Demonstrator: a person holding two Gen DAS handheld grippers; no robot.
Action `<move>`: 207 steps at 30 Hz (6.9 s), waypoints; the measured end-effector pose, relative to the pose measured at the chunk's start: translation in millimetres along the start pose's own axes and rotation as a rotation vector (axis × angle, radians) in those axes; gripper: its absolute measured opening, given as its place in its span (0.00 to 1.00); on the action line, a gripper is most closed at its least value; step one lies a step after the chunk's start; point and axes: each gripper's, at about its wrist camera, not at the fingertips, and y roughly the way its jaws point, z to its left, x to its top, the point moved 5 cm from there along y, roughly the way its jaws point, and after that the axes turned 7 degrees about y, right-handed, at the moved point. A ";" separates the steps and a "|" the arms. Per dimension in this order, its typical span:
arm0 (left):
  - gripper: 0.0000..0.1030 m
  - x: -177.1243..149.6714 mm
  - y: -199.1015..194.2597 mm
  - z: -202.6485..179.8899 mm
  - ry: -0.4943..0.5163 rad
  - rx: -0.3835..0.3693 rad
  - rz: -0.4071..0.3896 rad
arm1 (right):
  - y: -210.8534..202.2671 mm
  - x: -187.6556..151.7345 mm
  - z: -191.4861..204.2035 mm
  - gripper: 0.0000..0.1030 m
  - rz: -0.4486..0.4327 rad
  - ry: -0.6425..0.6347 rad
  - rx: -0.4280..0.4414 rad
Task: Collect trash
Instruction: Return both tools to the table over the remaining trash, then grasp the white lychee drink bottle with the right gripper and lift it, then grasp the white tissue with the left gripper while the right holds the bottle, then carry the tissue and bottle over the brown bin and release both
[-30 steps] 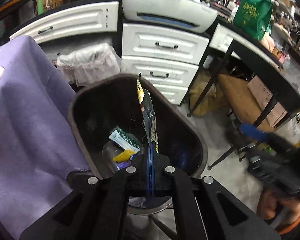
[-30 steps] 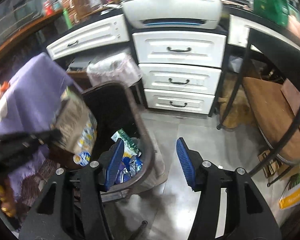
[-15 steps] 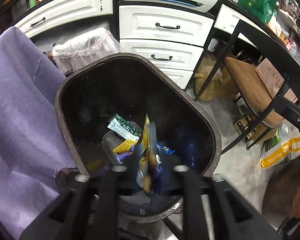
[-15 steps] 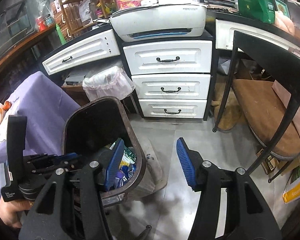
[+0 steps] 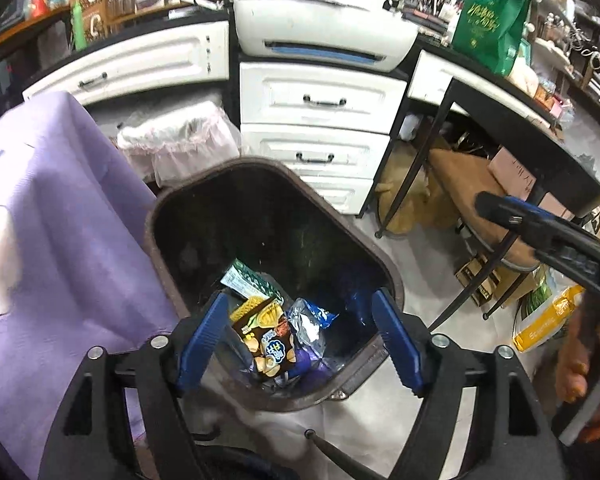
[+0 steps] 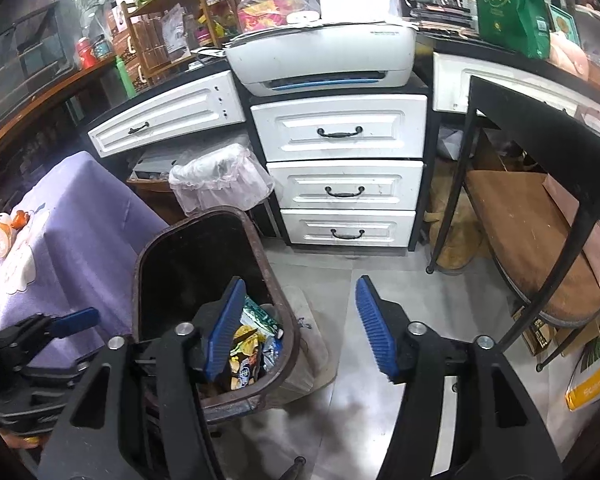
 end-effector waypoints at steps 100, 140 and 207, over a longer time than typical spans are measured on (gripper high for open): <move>0.65 -61.7 -168.9 285.6 -0.294 0.471 -0.019 | 1.8 7.0 462.5 0.60 0.154 -0.726 0.529; 0.06 1.8 -153.2 143.5 -0.240 0.201 -0.194 | -4.3 14.0 177.5 0.60 0.044 -0.296 0.327; 0.80 14.6 -40.3 46.0 -0.135 0.157 -0.087 | 158.6 -69.3 93.1 0.67 0.378 -0.209 0.088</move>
